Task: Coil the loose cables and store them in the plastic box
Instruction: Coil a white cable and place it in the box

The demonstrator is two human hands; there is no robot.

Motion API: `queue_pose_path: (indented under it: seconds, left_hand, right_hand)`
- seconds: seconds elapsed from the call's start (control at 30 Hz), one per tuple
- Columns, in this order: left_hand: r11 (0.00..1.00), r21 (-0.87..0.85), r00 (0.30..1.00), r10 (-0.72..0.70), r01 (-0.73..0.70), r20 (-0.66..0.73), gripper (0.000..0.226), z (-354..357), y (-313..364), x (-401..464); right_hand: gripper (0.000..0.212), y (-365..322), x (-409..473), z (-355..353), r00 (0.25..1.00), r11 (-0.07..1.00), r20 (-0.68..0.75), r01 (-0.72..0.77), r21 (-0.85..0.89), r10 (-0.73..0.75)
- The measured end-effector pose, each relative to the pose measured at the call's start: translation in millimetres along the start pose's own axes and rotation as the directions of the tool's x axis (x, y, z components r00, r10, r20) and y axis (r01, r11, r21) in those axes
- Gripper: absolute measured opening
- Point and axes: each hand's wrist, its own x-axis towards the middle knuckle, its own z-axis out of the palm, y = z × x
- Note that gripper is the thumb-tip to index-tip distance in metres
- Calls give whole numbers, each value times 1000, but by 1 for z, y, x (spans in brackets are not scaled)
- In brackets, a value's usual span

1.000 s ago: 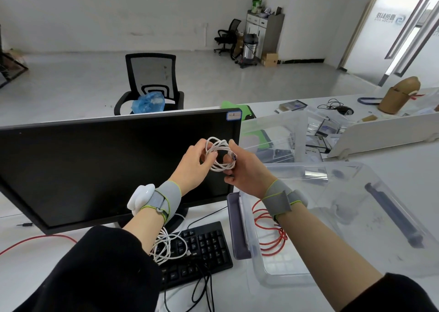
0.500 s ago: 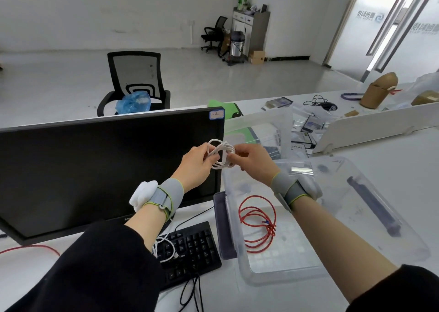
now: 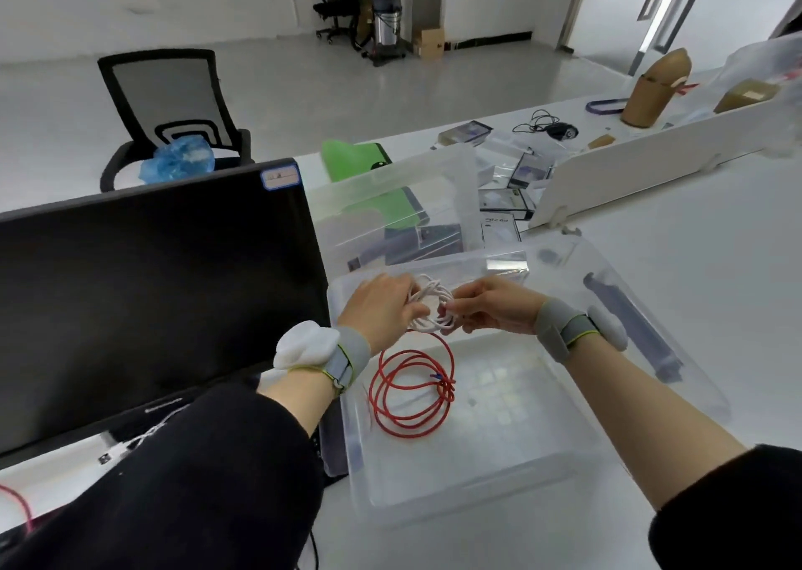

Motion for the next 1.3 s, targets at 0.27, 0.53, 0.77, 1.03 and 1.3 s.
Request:
queue_pose_path:
  seconds: [0.27, 0.53, 0.77, 1.03, 1.3]
  left_hand:
    - [964, 263, 956, 116, -43, -268, 36, 29, -15, 22]
    - [935, 321, 982, -103, 149, -156, 49, 51, -31, 51]
    - [885, 442, 984, -84, 145, -156, 62, 56, -31, 48]
    - [930, 355, 995, -102, 92, 8, 78, 39, -30, 47]
    - [998, -58, 999, -22, 23, 25, 42, -3, -38, 0]
  right_hand:
    - [19, 76, 44, -39, 913, 842, -191, -407, -353, 361]
    - [25, 125, 85, -39, 883, 678, -278, -469, -565, 379]
    - [25, 135, 103, -31, 876, 726, -376, -467, -505, 302]
    - [36, 113, 83, -28, 843, 720, -442, -509, -472, 306]
    - [29, 36, 53, 15, 910, 705, -380, -378, -600, 164]
